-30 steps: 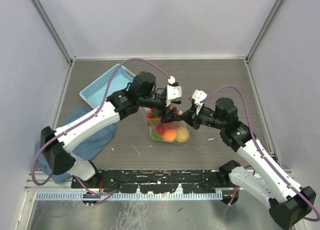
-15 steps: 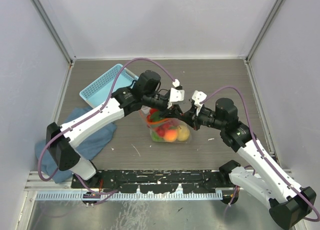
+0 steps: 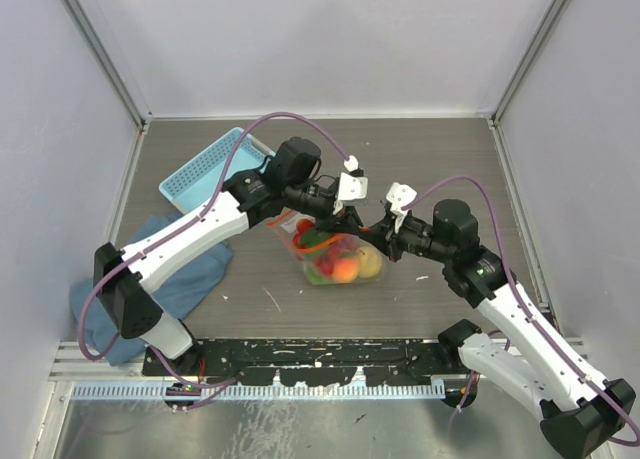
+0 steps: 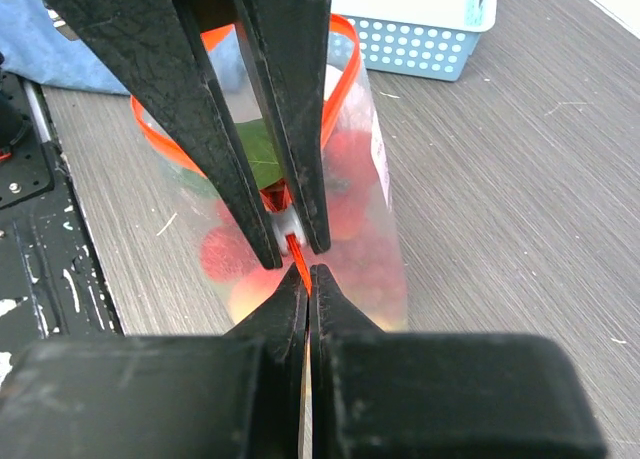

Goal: Place the food in the zip-top bag and seal the zipper
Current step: Zip the zipper food storage bag at the center of the board.

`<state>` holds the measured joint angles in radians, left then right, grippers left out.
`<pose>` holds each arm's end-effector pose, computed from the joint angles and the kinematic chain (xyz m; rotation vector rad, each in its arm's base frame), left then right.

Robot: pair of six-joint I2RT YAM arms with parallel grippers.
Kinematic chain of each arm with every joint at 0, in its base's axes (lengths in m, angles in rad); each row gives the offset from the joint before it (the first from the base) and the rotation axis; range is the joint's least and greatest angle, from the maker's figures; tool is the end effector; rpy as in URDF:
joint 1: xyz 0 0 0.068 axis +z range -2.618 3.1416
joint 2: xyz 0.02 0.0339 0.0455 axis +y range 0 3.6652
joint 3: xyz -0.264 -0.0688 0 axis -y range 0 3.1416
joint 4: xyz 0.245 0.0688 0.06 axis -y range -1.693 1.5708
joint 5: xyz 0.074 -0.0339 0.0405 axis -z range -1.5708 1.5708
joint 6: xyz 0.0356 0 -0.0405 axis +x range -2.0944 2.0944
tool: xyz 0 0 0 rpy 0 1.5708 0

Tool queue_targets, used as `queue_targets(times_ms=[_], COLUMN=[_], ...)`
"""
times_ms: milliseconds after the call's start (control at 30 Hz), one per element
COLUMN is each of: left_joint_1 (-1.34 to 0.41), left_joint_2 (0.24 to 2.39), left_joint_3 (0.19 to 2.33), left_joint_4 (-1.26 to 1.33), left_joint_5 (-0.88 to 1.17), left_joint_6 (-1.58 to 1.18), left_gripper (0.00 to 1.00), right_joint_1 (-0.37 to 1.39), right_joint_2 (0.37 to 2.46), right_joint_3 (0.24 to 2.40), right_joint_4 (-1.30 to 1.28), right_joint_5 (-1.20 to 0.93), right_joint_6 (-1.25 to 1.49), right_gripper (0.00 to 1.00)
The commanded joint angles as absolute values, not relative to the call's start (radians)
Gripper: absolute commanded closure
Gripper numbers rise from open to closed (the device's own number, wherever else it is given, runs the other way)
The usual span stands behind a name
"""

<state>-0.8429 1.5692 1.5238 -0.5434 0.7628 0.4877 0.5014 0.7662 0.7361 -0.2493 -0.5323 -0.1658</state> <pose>0.2145 -0.2777 0.3709 1.6484 1.3724 -1.0259 0.1466 0.1010 0.3203 -0.9564 1.6093 0.7236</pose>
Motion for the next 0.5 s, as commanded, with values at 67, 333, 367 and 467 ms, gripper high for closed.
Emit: queue_targets(times_ms=[67, 333, 367, 467], left_joint_1=[-0.817, -0.779, -0.775, -0.769], left_joint_2=[1.507, 1.468, 1.466, 1.458], left_joint_3=[1.517, 1.455, 1.451, 1.433], left_joint_4=[-0.595, -0.582, -0.584, -0.578], left_joint_5=[0.696, 0.657, 0.656, 0.636], left_joint_6=[0.462, 0.402, 0.393, 0.363], left_gripper=[1.0, 1.0, 1.0, 1.0], right_joint_1=[0.494, 0.494, 0.494, 0.494], right_joint_2=[0.721, 0.712, 0.711, 0.714], right_joint_3=[0.744, 0.745, 0.745, 0.748], right_joint_4=[-0.193, -0.204, -0.204, -0.204], right_joint_5=[-0.395, -0.223, -0.199, -0.142], right_joint_6=[-0.153, -0.103, -0.093, -0.067], right_gripper=[0.99, 0.99, 0.99, 0.99])
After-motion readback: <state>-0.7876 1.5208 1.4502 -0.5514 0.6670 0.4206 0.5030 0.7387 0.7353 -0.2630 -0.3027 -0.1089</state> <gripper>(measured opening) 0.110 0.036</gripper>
